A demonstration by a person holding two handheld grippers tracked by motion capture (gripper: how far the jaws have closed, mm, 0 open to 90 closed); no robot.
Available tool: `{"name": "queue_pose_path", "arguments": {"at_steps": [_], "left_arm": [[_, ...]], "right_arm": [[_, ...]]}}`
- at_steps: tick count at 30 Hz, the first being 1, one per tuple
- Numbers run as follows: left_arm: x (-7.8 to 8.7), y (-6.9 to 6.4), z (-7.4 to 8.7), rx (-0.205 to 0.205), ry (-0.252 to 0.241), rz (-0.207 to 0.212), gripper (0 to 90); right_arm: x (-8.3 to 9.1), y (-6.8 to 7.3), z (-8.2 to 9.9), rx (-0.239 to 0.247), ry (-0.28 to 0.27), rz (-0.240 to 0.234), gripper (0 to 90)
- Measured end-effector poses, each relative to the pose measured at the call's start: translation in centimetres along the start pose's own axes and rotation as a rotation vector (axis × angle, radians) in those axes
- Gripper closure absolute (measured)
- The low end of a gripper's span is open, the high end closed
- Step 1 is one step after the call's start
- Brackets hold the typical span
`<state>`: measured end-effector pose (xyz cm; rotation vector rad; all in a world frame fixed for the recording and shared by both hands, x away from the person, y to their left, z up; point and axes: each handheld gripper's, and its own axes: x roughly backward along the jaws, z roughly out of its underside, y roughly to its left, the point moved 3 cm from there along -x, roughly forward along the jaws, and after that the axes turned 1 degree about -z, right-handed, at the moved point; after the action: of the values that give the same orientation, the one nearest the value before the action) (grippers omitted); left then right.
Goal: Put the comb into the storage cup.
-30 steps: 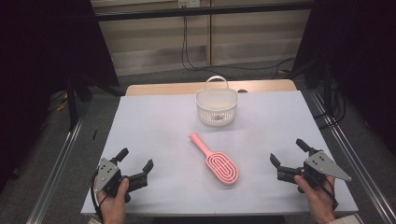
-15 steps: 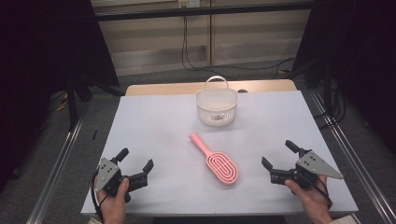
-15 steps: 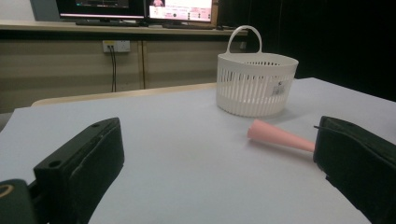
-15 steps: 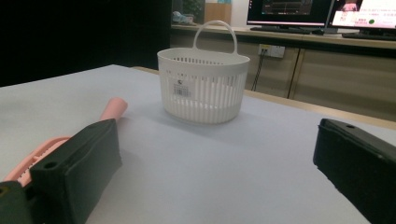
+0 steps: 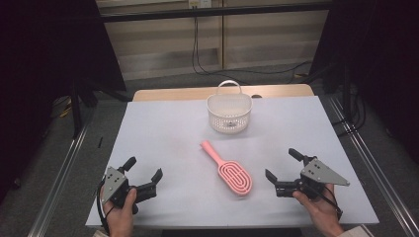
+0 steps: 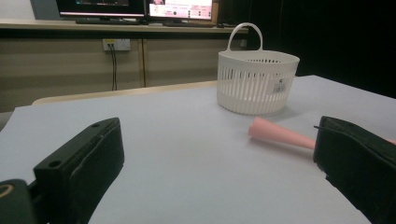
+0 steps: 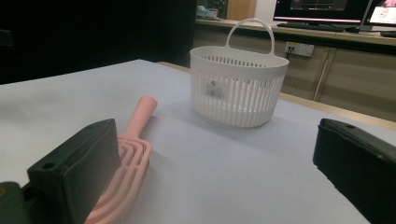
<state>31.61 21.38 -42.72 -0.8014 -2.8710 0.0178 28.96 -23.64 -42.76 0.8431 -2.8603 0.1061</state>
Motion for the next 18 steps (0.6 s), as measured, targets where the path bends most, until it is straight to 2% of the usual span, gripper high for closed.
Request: {"name": "queue_pose_path", "arguments": {"at_steps": [10, 18], "left_arm": [[0.0, 0.0, 0.0, -0.007, 0.007, 0.0, 2.0], [0.0, 0.1, 0.0, -0.006, 0.004, 0.001, 2.0]], "right_arm": [[-1.4, -0.2, -0.2, -0.018, 0.026, -0.024, 0.3], [-2.3, 0.2, -0.7, -0.004, 0.067, -0.06, 1.0]]}}
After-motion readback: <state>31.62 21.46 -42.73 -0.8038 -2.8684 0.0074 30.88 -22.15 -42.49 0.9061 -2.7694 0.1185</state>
